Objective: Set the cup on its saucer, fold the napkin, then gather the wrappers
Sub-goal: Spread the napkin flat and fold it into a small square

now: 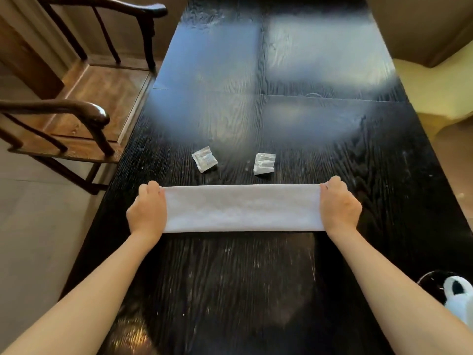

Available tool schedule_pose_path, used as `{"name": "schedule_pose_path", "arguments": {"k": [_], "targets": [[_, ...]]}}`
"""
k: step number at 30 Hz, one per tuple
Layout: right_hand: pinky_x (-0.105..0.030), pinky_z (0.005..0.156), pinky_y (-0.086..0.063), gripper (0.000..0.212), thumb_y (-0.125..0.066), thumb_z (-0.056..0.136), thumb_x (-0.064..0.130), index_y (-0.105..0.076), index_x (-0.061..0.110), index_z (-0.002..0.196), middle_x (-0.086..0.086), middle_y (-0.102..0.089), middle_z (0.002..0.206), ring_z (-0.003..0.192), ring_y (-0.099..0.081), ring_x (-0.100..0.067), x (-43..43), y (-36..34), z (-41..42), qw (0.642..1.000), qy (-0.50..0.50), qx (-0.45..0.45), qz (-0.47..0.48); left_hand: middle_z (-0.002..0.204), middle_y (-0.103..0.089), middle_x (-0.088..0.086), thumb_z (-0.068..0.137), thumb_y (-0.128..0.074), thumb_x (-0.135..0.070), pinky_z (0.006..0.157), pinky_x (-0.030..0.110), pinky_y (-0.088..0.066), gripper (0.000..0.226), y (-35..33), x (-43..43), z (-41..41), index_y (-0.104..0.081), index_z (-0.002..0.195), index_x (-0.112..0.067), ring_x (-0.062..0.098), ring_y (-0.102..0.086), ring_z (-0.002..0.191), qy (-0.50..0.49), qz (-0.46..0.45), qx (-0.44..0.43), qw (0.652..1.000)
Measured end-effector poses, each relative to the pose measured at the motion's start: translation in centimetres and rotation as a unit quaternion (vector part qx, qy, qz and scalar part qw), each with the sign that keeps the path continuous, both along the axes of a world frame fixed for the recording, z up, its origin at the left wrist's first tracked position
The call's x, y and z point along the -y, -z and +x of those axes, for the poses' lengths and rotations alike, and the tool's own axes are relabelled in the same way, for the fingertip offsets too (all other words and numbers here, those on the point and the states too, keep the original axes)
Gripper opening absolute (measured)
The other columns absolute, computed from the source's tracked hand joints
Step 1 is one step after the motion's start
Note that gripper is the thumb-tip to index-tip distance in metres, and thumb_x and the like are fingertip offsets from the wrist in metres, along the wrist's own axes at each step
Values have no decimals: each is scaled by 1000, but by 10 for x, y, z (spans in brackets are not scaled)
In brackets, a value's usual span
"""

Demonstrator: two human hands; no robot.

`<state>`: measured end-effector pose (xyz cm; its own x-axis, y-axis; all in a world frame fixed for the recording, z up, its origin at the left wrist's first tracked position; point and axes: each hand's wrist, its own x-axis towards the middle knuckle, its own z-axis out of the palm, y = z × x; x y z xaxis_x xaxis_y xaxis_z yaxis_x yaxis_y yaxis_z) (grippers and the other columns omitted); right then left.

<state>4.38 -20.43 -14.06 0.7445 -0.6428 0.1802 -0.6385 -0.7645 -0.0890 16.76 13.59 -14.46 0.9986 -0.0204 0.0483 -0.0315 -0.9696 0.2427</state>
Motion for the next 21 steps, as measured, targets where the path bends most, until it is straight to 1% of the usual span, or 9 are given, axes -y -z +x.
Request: {"name": "schedule_pose_path", "arguments": {"k": [2,3,4,6,7,9,12,16,21], "targets": [[-44,67,-42,10,-48,91,4,-51,-1,98,-23,-58,93,82,-55,-40,-8,-7,7,999,16,8,-44,110,-51,25,91,-51,-13,72,55,-47,26,0,-1,1,-49,114,0,44,-54,94,-2,8,35,999],[-45,71,-43,16,-53,84,-1,-53,-1,101,-23,-58,95,85,-55,-40,-19,-10,12,998,9,38,-51,114,-52,25,88,-54,-10,79,56,-46,32,-1,3,1,-49,119,-1,44,-53,100,16,-3,66,998],[-46,76,-45,25,-57,78,-5,-57,-1,103,-23,-60,97,88,-58,-40,-37,-13,18,995,-39,88,-35,118,-54,25,86,-53,-8,85,55,-45,36,-2,13,-1,-51,121,-2,43,-53,105,58,-29,99,993],[-49,96,-42,38,-57,79,-4,-58,-1,117,-23,-62,116,109,-58,-41,-89,-9,30,963,-228,138,36,126,-58,22,88,-42,-10,99,54,-40,39,-1,37,-12,-53,125,-3,39,-54,117,191,-73,112,972],[-48,108,-35,42,-52,86,2,-52,1,129,-20,-55,132,125,-49,-37,-117,-5,33,944,-307,91,79,133,-55,19,91,-36,-13,106,53,-34,42,2,47,-21,-51,129,-5,35,-50,125,249,-65,76,963],[-45,120,-11,49,-36,99,20,-29,11,146,-8,-28,155,145,-19,-26,-152,7,36,920,-361,-36,147,152,-32,6,94,-24,-28,116,48,-14,51,13,53,-31,-34,142,-16,24,-27,142,284,-15,-20,958],[-41,118,9,57,-26,99,43,-10,26,150,5,-5,160,148,3,-19,-140,24,31,929,-330,-109,127,152,3,-12,86,-7,-53,117,47,1,65,33,29,-21,-7,147,-29,11,1,144,268,37,-58,961],[-42,118,8,59,-21,94,53,-6,34,149,7,-5,160,148,4,-19,-86,26,13,947,-279,-128,94,151,7,-12,84,-8,-59,117,47,3,67,39,-2,-6,6,142,-29,7,9,140,280,65,-65,956],[-41,120,0,65,-28,94,53,-9,27,150,1,-7,161,148,-1,-23,-12,18,-21,965,-202,-140,89,151,15,-10,83,-7,-62,117,44,11,71,36,-14,-3,13,141,-26,9,16,141,307,72,-99,944]]}}
